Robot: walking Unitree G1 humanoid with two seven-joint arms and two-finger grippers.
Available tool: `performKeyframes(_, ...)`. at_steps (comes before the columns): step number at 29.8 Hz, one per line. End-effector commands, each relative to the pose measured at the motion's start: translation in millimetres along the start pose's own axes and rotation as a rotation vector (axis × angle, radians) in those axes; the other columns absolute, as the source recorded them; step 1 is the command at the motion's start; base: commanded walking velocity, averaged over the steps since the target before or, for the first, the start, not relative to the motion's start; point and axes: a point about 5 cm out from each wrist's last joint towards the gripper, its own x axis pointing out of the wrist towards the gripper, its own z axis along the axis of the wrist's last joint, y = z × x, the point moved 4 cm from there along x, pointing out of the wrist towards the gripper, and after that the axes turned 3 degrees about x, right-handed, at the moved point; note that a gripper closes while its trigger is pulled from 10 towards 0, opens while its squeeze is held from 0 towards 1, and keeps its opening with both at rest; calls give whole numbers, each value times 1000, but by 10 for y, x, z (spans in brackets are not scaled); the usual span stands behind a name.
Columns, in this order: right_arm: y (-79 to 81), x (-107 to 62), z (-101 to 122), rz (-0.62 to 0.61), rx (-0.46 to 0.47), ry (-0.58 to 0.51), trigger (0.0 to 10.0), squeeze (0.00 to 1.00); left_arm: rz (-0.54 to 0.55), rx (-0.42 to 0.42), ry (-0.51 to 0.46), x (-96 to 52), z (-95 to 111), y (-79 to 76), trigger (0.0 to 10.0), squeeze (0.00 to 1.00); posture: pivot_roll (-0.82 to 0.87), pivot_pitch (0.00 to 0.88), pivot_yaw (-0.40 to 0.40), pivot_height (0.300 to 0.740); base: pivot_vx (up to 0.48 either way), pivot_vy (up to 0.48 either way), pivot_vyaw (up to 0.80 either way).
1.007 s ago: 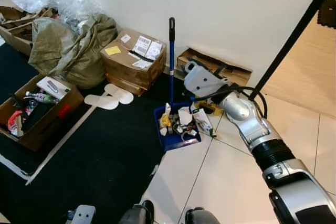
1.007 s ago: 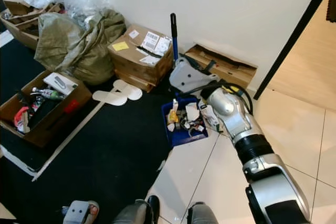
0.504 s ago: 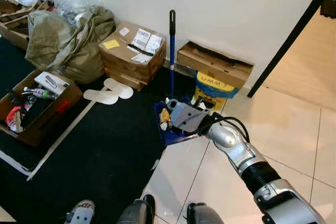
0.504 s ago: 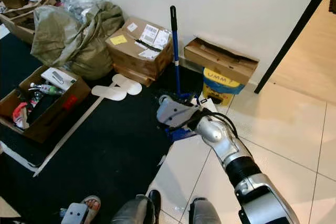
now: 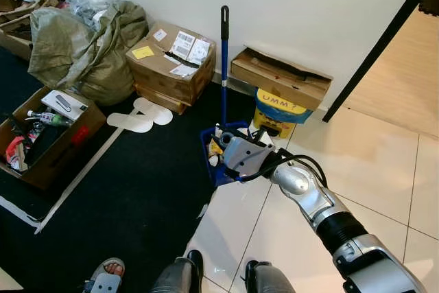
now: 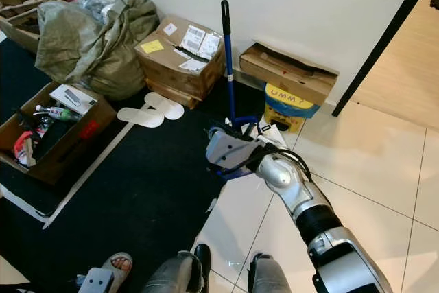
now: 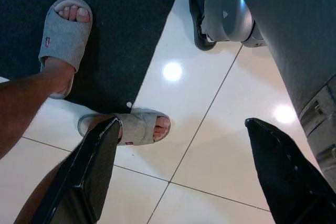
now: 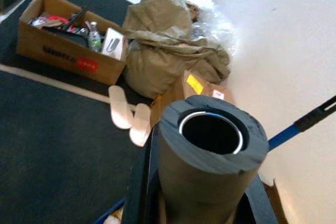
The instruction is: Sweep floor
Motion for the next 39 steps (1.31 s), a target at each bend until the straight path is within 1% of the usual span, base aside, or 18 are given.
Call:
performKeyframes(1,92,-123,-113,112,23,61,10000,0,7,-3,63,-66,-200,14,10000,0,-30,375,70,740,0,0,0)
performKeyframes(2,92,-123,-113,112,23,61,10000,0,7,-3,63,-66,-200,14,10000,0,-30,375,70,740,0,0,0)
performKeyframes(3,98,-174,-164,147,44,92,10000,0,6,-3,64,-62,-199,6,10000,0,-31,375,69,740,0,0,0)
performKeyframes(4,50,-236,-189,185,73,116,10000,0,7,-3,65,-59,-199,2,10000,0,-32,373,69,740,0,0,0)
performKeyframes(10,-109,-309,-161,211,164,142,10000,0,6,-4,69,-56,-201,-3,10000,0,-44,371,65,740,0,0,0)
performKeyframes(15,-138,-372,-153,239,227,157,10000,0,5,-5,67,-54,-195,-5,10000,0,-46,368,64,740,0,0,0)
performKeyframes(20,-80,-548,-157,326,316,208,10000,0,7,-4,68,-66,-207,15,10000,0,-48,366,65,740,0,0,0)
performKeyframes(22,-89,-552,-152,322,326,210,10000,0,7,-4,68,-68,-210,17,10000,0,-48,366,65,740,0,0,0)
performKeyframes(25,-182,-543,-88,292,377,189,10000,0,8,-3,71,-75,-221,24,10000,0,-45,367,67,740,0,0,0)
performKeyframes(30,-225,-541,-63,283,397,180,10000,0,8,-3,71,-76,-223,26,10000,0,-45,367,67,740,0,0,0)
performKeyframes(31,-410,-526,-23,226,424,156,10000,0,8,-4,72,-76,-221,28,10000,0,-45,367,67,740,0,0,0)
performKeyframes(32,-410,-526,-23,226,424,156,10000,0,8,-4,72,-76,-221,28,10000,0,-45,367,67,740,0,0,0)
performKeyframes(33,-635,-524,9,159,435,137,10000,0,8,-6,73,-75,-223,28,10000,0,-43,370,66,740,0,0,0)
performKeyframes(34,-635,-524,9,159,435,137,10000,0,8,-6,73,-75,-223,28,10000,0,-43,370,66,740,0,0,0)
performKeyframes(35,-1012,-570,37,54,428,125,10000,0,7,-7,76,-77,-232,24,10000,0,-42,371,65,740,0,0,0)
performKeyframes(36,-1012,-570,37,54,428,125,10000,0,7,-7,76,-77,-232,24,10000,0,-42,371,65,740,0,0,0)
performKeyframes(38,-1174,-642,42,21,408,146,10000,0,7,-7,81,-81,-248,19,10000,0,-41,370,64,740,0,0,0)
performKeyframes(39,-1174,-642,42,21,408,146,10000,0,7,-7,81,-81,-248,19,10000,0,-41,370,64,740,0,0,0)
